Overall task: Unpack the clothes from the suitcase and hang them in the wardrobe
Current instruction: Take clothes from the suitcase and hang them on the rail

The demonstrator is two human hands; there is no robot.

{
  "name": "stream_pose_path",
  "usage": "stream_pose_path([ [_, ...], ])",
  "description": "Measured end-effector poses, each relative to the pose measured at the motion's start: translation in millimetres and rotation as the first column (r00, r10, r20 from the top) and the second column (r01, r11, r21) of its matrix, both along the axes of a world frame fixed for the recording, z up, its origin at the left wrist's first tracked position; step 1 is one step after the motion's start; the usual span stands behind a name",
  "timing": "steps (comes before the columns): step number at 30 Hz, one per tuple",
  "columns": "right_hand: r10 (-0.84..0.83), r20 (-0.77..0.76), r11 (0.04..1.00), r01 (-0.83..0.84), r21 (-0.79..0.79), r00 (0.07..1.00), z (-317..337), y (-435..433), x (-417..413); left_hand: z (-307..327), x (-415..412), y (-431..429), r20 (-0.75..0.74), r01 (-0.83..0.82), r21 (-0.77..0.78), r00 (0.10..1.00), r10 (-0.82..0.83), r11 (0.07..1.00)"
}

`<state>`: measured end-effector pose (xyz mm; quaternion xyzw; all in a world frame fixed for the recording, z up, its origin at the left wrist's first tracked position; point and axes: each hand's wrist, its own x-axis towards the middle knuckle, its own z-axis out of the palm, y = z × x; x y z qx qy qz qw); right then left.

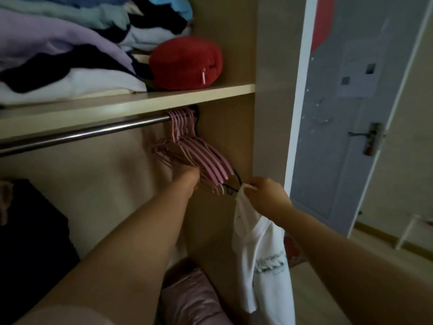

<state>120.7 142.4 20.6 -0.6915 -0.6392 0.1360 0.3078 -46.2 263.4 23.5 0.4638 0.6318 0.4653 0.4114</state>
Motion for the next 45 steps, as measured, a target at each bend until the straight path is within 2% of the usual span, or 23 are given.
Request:
stream_pose_path([
  [7, -0.057, -0.057, 0.998, 0.056, -0.021, 0.997, -5, 5, 3, -8, 11, 16, 0.049, 0.014, 0.048, 0.999, -0.017, 0.999],
  [12, -0.096, -0.294, 0.993, 0.074, -0.087, 0.951, -11, 2, 1, -4, 7, 23, 0.043, 0.006, 0.104, 0.999, -0.011, 0.995],
  [16, -0.158, -0.38, 0.986, 0.123, -0.114, 0.911, -17, 0, 5, 2, 1, 27, 0.073, -0.005, 0.161, 0.997, -0.006, 0.987],
  [18, -0.185, -0.413, 0.98, 0.138, -0.142, 0.892, -20, -2, 6, 3, -2, 24, 0.094, 0.03, 0.138, 0.995, -0.043, 0.99],
  [25, -0.142, -0.553, 0.987, 0.074, -0.143, 0.821, -31, -16, 11, 4, 4, -39, 0.066, 0.145, 0.133, 0.986, -0.155, 0.98],
  [32, -0.115, -0.627, 0.987, 0.015, -0.162, 0.77, -45, -54, 40, -14, 48, -131, 0.123, 0.172, 0.078, 0.976, -0.181, 0.982],
  [38, 0.015, -0.531, 0.984, -0.106, -0.142, 0.847, -65, -92, 76, -52, 104, -189, 0.185, 0.163, -0.045, 0.971, -0.152, 0.986],
  [42, 0.132, -0.309, 0.974, -0.18, -0.134, 0.942, -81, -112, 105, -67, 134, -212, 0.216, 0.179, -0.135, 0.965, -0.147, 0.975],
  [45, 0.119, -0.212, 0.978, -0.151, -0.143, 0.97, -89, -124, 127, -70, 150, -225, 0.184, 0.23, -0.163, 0.962, -0.2, 0.959],
])
